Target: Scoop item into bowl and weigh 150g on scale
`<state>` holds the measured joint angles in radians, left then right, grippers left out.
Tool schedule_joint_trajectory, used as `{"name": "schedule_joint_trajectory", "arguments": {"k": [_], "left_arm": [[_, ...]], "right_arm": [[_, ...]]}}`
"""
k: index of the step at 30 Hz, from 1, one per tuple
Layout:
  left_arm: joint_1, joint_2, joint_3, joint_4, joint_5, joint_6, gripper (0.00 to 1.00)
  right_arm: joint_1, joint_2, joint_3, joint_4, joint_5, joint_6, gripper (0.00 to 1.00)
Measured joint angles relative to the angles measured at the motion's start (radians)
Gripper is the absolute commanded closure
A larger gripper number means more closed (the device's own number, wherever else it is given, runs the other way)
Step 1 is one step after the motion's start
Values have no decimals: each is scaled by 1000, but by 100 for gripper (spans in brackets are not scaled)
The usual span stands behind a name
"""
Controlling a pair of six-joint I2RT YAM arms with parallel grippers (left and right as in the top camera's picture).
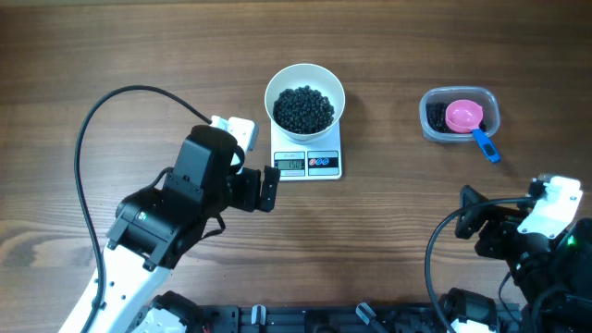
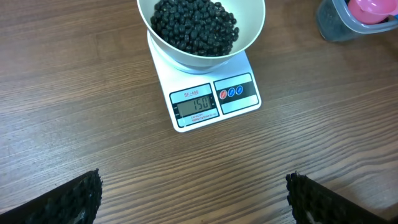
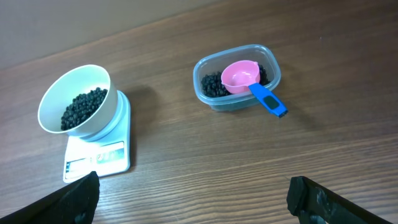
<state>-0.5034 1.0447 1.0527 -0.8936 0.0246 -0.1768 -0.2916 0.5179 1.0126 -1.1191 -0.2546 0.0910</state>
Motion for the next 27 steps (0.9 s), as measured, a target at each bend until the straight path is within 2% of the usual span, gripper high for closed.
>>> {"name": "schedule_joint_trajectory", "arguments": {"k": [14, 24, 27], "left_arm": [[0, 0, 0, 0, 0, 0, 0], [0, 0, 0, 0, 0, 0, 0], [0, 0, 0, 0, 0, 0, 0]], "right_arm": [[11, 0, 0, -4, 0, 3, 0], [230, 0, -2, 19, 148, 3, 0], [233, 0, -8, 92, 209, 3, 0]]}}
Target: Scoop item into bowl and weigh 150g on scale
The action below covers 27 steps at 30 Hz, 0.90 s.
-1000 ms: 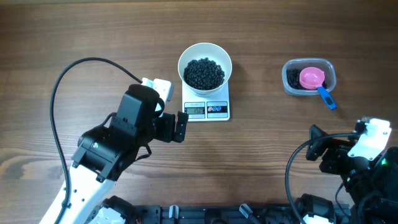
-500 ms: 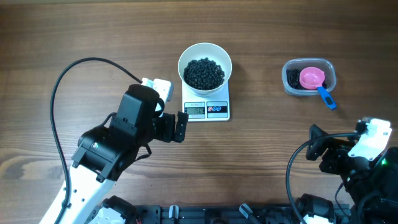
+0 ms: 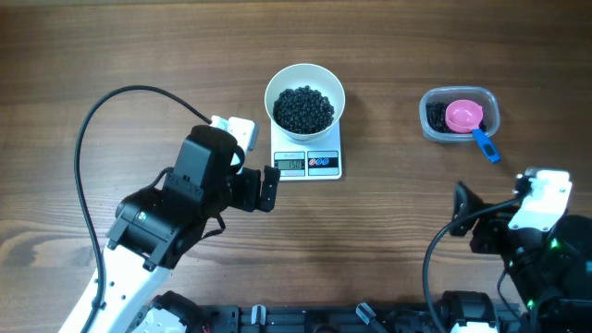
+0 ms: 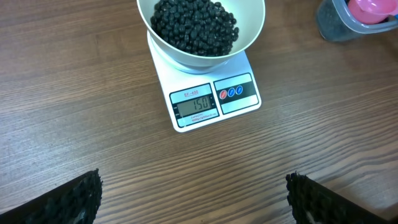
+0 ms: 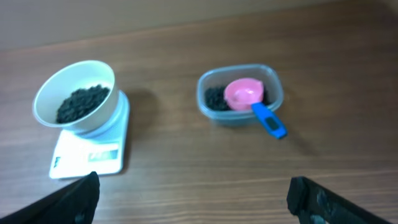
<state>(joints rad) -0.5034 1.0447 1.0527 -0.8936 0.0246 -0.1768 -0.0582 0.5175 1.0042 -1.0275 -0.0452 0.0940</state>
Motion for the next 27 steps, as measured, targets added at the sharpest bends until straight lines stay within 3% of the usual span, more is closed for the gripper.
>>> {"name": "schedule_joint_trajectory", "arguments": {"k": [8, 13, 24, 27], "left_arm": [[0, 0, 0, 0, 0, 0, 0], [0, 0, 0, 0, 0, 0, 0], [0, 0, 0, 0, 0, 0, 0], [0, 0, 0, 0, 0, 0, 0]], "right_arm": [[10, -61, -148, 279, 95, -47, 0], [10, -211, -278, 412, 69, -168, 0], [10, -398, -679, 823, 11, -216, 0], [10, -435, -725, 868, -13, -216, 0]]}}
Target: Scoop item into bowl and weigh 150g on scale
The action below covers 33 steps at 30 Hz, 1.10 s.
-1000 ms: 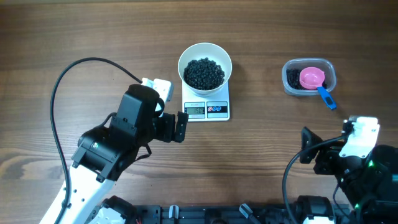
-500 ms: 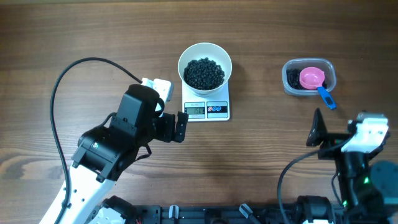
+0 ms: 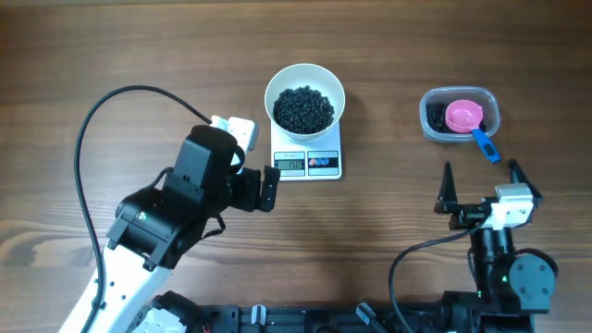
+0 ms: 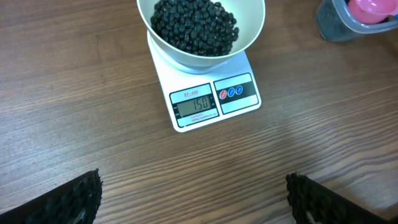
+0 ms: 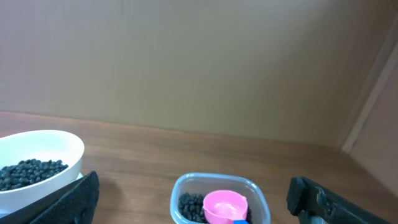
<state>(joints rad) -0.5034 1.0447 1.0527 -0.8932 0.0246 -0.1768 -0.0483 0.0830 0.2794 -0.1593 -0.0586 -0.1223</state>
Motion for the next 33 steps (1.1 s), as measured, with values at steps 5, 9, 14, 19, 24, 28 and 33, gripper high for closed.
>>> {"name": "schedule_joint_trajectory", "arguments": {"k": [5, 9, 14, 19, 24, 28, 33], "left_arm": [[0, 0, 0, 0, 0, 0, 0], [0, 0, 0, 0, 0, 0, 0], [0, 0, 0, 0, 0, 0, 0], [0, 0, 0, 0, 0, 0, 0], [0, 0, 0, -1, 0, 0, 0], [0, 0, 0, 0, 0, 0, 0], [0, 0, 0, 0, 0, 0, 0]], "right_arm": [[2, -25, -16, 8, -41, -3, 0], [32, -26, -16, 9, -51, -8, 0], [59, -26, -16, 11, -54, -67, 0], [59, -26, -34, 50, -54, -94, 1], [59, -29, -144, 180, -55, -100, 0], [59, -61, -166, 195, -56, -96, 0], [59, -64, -225, 262, -57, -88, 0]]}}
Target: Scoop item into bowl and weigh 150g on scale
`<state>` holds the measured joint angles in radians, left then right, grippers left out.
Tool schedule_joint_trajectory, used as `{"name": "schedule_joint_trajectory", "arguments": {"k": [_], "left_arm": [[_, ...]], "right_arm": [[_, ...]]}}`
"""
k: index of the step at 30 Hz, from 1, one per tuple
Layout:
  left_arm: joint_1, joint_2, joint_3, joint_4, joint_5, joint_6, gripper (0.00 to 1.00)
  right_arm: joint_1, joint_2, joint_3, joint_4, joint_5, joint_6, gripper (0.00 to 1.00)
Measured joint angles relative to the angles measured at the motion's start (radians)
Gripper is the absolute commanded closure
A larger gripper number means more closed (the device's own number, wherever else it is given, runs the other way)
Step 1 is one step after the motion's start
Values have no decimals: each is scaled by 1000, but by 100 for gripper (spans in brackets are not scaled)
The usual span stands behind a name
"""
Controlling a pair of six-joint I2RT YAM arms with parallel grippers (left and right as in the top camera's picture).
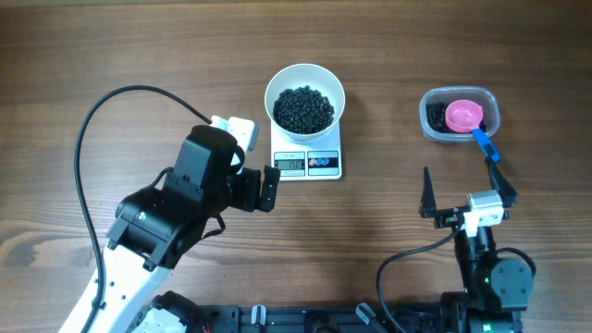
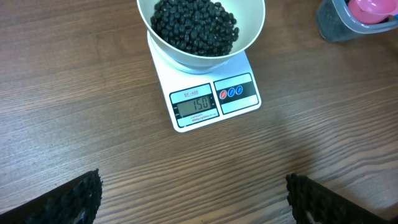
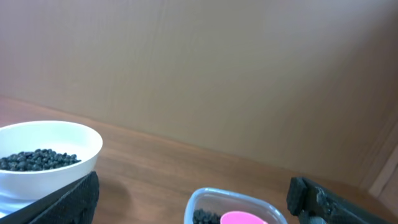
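Note:
A white bowl (image 1: 305, 102) of black beans stands on the white scale (image 1: 307, 164), whose display (image 2: 198, 104) reads 150. At the right, a clear container (image 1: 435, 125) holds a few beans and the pink scoop (image 1: 464, 116) with its blue handle over the rim. My left gripper (image 1: 268, 188) hangs open and empty just left of the scale's front; in the left wrist view its fingertips (image 2: 81, 199) frame bare wood. My right gripper (image 1: 465, 190) is open and empty near the front right, pointing level toward the container (image 3: 239, 211) and bowl (image 3: 43, 155).
A black cable (image 1: 88, 157) loops from the left arm across the left half of the table. A plain brown wall (image 3: 217, 74) stands behind the table's far edge. The right arm's base (image 1: 490, 277) sits folded at the front right.
My right arm has shifted a little to the left and folded lower; its camera now shows the bowl larger and the container at the bottom edge. The left arm and the 150 reading are unchanged.
My right gripper was open at the front right corner, looking down on the scale and container. It then stood further in from the corner, then level and facing the back wall, and now further left. The scoop stayed in the container and the display stayed at 150.

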<state>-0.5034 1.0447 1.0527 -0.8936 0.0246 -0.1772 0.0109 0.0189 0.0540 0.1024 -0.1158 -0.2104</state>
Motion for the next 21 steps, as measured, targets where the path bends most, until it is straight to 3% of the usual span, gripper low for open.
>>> {"name": "schedule_joint_trajectory", "arguments": {"k": [4, 11, 21], "left_arm": [[0, 0, 0, 0, 0, 0, 0], [0, 0, 0, 0, 0, 0, 0], [0, 0, 0, 0, 0, 0, 0]], "right_arm": [[0, -2, -45, 41, 1, 0, 0], [-41, -3, -47, -96, 3, 103, 0], [-51, -3, -47, -103, 16, 166, 0]]}}
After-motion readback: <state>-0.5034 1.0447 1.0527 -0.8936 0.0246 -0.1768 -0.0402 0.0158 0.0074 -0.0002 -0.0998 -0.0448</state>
